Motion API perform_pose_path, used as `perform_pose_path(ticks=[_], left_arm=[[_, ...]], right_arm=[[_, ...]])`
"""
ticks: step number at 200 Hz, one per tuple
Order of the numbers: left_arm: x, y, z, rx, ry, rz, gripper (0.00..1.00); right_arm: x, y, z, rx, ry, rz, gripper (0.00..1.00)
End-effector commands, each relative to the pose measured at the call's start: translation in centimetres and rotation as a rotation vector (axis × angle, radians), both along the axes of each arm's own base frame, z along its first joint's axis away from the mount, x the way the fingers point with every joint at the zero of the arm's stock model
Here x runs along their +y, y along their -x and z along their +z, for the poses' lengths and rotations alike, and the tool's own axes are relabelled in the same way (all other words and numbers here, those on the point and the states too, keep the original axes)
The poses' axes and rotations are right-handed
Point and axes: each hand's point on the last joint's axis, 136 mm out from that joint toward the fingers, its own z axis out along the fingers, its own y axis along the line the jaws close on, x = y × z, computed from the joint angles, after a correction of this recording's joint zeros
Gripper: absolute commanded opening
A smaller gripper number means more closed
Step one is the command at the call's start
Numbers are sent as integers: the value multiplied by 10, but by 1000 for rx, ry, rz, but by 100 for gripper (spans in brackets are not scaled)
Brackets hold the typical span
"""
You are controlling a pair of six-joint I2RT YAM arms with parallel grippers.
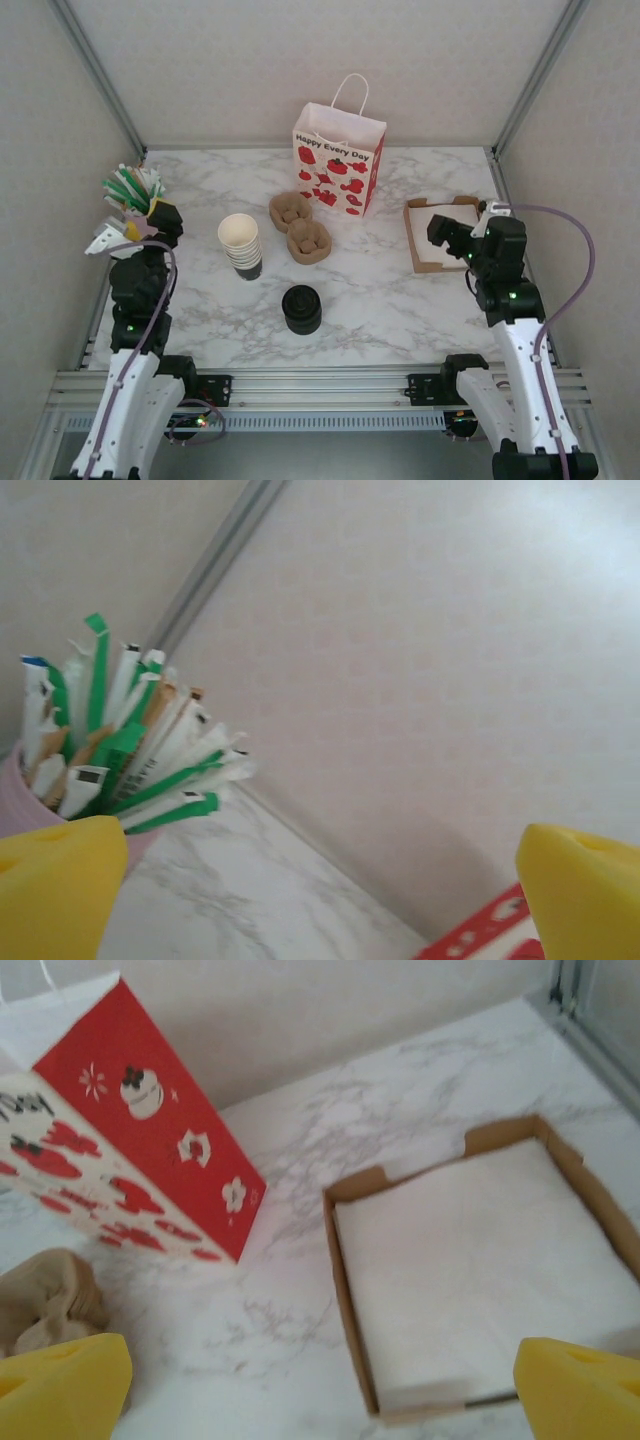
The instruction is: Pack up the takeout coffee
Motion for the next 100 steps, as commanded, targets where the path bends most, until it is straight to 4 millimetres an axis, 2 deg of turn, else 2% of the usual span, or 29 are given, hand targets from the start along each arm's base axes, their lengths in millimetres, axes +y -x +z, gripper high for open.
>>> perform_pose_path(ticks=[1, 28, 50, 64, 77, 88, 100], left_arm=[[-25, 7, -5, 62, 124, -149, 99], [-50, 10, 18, 41, 65, -296, 99], [-48, 13, 31, 37, 111, -289, 100], [-52, 14, 43, 23, 131, -312, 100], [-52, 12, 46, 33, 161, -317, 100], [-61, 7, 51, 35, 166, -369, 100], [-66, -2, 47, 80, 205, -397, 100]], right_arm=[[14, 26, -14, 109, -82, 47, 99], [25, 32, -5, 85, -143, 92, 99], [21, 37, 0, 89, -190, 46, 99], [27, 39, 10, 67, -208, 81, 99], [35, 41, 17, 57, -230, 125, 99], [44, 42, 20, 64, -256, 170, 99], [52, 43, 21, 82, -288, 210, 99]])
